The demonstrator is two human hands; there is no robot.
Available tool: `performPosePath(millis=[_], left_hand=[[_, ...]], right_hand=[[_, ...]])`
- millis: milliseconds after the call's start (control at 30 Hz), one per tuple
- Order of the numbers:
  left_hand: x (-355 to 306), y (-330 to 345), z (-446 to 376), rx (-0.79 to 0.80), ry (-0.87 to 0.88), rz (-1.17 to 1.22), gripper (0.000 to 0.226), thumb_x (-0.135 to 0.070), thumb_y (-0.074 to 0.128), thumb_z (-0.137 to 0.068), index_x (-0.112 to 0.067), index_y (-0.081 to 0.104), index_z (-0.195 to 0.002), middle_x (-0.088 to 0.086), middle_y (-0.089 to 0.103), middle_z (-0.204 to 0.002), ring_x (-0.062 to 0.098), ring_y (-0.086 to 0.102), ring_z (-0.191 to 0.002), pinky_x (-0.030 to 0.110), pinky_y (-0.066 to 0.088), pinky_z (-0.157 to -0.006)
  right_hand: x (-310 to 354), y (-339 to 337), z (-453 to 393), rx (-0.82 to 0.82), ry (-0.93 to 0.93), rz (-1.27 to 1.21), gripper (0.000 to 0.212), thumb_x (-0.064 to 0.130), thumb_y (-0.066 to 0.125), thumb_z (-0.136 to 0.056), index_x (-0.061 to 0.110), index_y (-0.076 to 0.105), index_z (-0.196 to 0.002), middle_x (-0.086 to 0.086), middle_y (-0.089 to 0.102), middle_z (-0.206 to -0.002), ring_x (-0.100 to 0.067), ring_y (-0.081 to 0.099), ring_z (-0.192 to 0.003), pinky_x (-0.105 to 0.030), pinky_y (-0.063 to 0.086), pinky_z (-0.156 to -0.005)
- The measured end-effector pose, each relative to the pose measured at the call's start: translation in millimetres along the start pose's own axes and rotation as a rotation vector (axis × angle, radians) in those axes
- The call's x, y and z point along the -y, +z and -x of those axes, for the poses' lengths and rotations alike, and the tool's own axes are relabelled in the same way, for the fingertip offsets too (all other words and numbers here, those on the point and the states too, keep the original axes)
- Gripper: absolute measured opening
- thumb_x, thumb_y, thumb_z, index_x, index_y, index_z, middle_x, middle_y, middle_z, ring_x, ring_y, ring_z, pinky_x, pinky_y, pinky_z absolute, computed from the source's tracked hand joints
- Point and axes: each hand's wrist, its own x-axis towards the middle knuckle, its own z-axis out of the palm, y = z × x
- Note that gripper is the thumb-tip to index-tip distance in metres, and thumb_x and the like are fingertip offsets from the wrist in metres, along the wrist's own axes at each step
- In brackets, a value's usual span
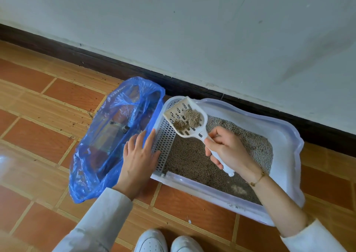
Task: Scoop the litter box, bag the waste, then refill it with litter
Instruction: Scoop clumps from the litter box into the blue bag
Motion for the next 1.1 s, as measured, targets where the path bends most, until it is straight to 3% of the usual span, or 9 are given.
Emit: performPosePath(millis=[133, 267, 333, 500, 600, 700, 867, 1033, 1100], left_hand=[[14, 1, 12, -0.045, -0.156, 0.061, 0.079, -0.052, 0.056, -0.089, -0.02, 0.023, -0.153, 0.012, 0.029, -0.155, 0.038, 0.028, -0.139, 0.053, 0.027, -0.111], [21, 2, 19, -0.011, -0.179, 0.082, 0.085, -0.072, 0.029, -0.086, -0.017, 0.025, -0.152, 0.006, 0.043, -0.148, 0.03, 0.042, -0.134, 0.045, 0.034, -0.107], [21, 2, 21, 0.007, -0.148, 0.084, 0.085, -0.07, 0.019, -0.085, -0.018, 0.026, -0.152, 0.002, 0.05, -0.143, 0.025, 0.047, -0.13, 0.041, 0.034, -0.105], [20, 3, 23, 0.04, -0.136, 0.134, 0.067, -0.055, 0.033, -0.097, -0.021, 0.02, -0.153, 0.0, 0.045, -0.147, 0.021, 0.043, -0.133, 0.035, 0.028, -0.108], [22, 4, 24, 0.039, -0.13, 0.154, 0.065, -0.055, 0.033, -0.097, -0.022, 0.022, -0.152, 0.0, 0.047, -0.144, 0.021, 0.044, -0.131, 0.035, 0.029, -0.106], [25, 6, 24, 0.038, -0.124, 0.156, 0.063, -0.055, 0.033, -0.098, -0.023, 0.023, -0.152, -0.001, 0.049, -0.142, 0.021, 0.044, -0.129, 0.035, 0.03, -0.105], [22, 6, 24, 0.028, -0.122, 0.183, 0.061, -0.051, 0.035, -0.098, -0.023, 0.025, -0.151, -0.001, 0.048, -0.142, 0.021, 0.044, -0.13, 0.034, 0.029, -0.105], [17, 3, 21, 0.013, -0.099, 0.197, 0.062, -0.05, 0.039, -0.098, -0.023, 0.023, -0.152, -0.001, 0.046, -0.143, 0.021, 0.042, -0.131, 0.034, 0.029, -0.105], [15, 2, 16, 0.007, -0.087, 0.192, 0.063, -0.051, 0.04, -0.097, -0.023, 0.023, -0.152, -0.001, 0.046, -0.143, 0.022, 0.042, -0.131, 0.035, 0.03, -0.105]], right_hand=[[24, 29, -30, 0.048, -0.061, 0.144, 0.015, 0.023, 0.055, -0.096, 0.009, 0.053, -0.09, -0.011, 0.067, -0.07, -0.017, 0.051, -0.045, -0.026, 0.041, -0.038], [34, 63, -63, 0.08, -0.101, 0.36, 0.018, 0.031, 0.054, -0.094, 0.013, 0.052, -0.088, -0.003, 0.068, -0.071, -0.01, 0.055, -0.045, -0.027, 0.043, -0.043], [38, 78, -73, 0.091, -0.156, 0.502, 0.02, 0.031, 0.055, -0.094, 0.012, 0.049, -0.087, -0.003, 0.066, -0.073, -0.014, 0.057, -0.053, -0.031, 0.043, -0.047], [49, 108, -80, 0.054, -0.401, 1.041, 0.019, 0.026, 0.05, -0.096, 0.014, 0.04, -0.108, -0.006, 0.063, -0.085, -0.028, 0.062, -0.072, -0.032, 0.034, -0.054], [47, 120, -80, 0.004, -0.593, 1.307, 0.031, 0.016, 0.051, -0.093, 0.012, 0.039, -0.121, -0.006, 0.065, -0.088, -0.024, 0.067, -0.071, -0.031, 0.032, -0.052], [48, 124, -77, -0.059, -0.673, 1.43, 0.033, 0.009, 0.034, -0.089, 0.011, 0.044, -0.121, -0.008, 0.062, -0.083, -0.023, 0.064, -0.065, -0.03, 0.032, -0.048], [56, 118, -78, -0.067, -0.59, 1.373, 0.025, 0.01, 0.041, -0.095, 0.013, 0.04, -0.12, -0.008, 0.062, -0.089, -0.025, 0.064, -0.07, -0.03, 0.032, -0.051], [53, 80, -60, -0.079, -0.329, 0.904, 0.013, 0.025, 0.05, -0.097, 0.017, 0.04, -0.098, 0.002, 0.064, -0.077, -0.018, 0.061, -0.057, -0.031, 0.044, -0.044], [44, 56, -46, -0.085, -0.216, 0.723, 0.014, 0.026, 0.054, -0.095, 0.016, 0.046, -0.089, 0.003, 0.064, -0.069, -0.009, 0.056, -0.047, -0.024, 0.043, -0.04]])
